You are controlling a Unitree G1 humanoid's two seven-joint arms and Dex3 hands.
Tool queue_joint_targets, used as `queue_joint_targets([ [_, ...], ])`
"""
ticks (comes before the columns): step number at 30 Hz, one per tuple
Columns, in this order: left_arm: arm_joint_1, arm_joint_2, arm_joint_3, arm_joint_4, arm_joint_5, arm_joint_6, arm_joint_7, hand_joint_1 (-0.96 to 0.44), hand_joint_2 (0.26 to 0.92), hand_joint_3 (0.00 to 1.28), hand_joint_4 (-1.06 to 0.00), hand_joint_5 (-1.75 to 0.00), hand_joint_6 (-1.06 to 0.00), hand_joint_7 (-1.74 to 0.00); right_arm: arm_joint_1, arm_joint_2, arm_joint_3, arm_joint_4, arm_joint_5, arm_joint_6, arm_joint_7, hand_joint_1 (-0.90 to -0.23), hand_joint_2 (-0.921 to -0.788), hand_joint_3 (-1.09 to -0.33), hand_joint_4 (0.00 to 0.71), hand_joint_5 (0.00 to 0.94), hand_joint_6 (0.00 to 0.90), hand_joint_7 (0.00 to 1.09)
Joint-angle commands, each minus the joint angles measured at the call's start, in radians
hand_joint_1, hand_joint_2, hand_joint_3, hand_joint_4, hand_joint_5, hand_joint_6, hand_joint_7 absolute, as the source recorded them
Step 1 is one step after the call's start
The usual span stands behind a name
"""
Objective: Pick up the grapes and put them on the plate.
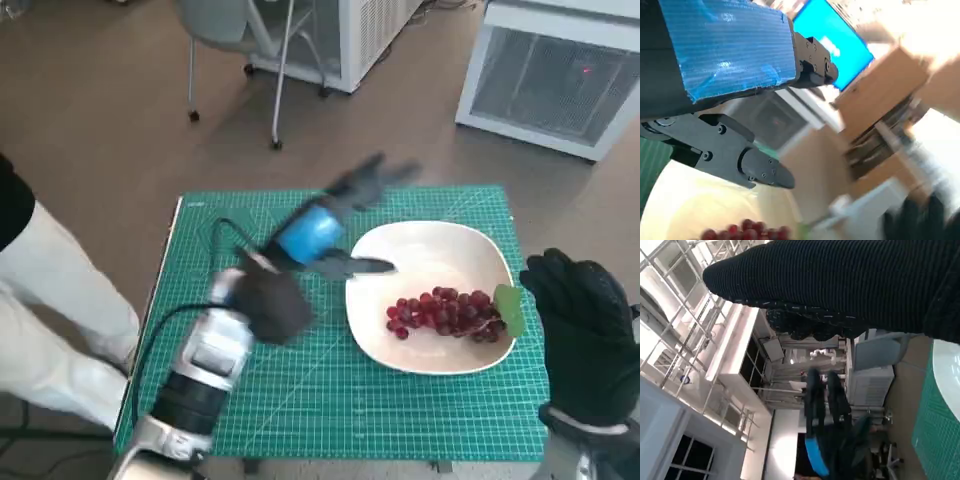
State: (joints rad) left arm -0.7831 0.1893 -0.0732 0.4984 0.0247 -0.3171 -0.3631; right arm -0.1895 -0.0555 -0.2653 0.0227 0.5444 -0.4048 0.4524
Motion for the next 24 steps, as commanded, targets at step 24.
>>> queue_joint_targets([
  [24,0.333,-0.057,0.284,-0.152,-0.492,0.083,-0.236,-0.49,0.921,0.15,-0.09,-0.02,-0.26,-0.05,-0.011,-0.005,0.009,0.035,-0.026,0.008,-0.022,-0.357,-0.921,-0.506,0.547,0.486,0.29,0.83],
])
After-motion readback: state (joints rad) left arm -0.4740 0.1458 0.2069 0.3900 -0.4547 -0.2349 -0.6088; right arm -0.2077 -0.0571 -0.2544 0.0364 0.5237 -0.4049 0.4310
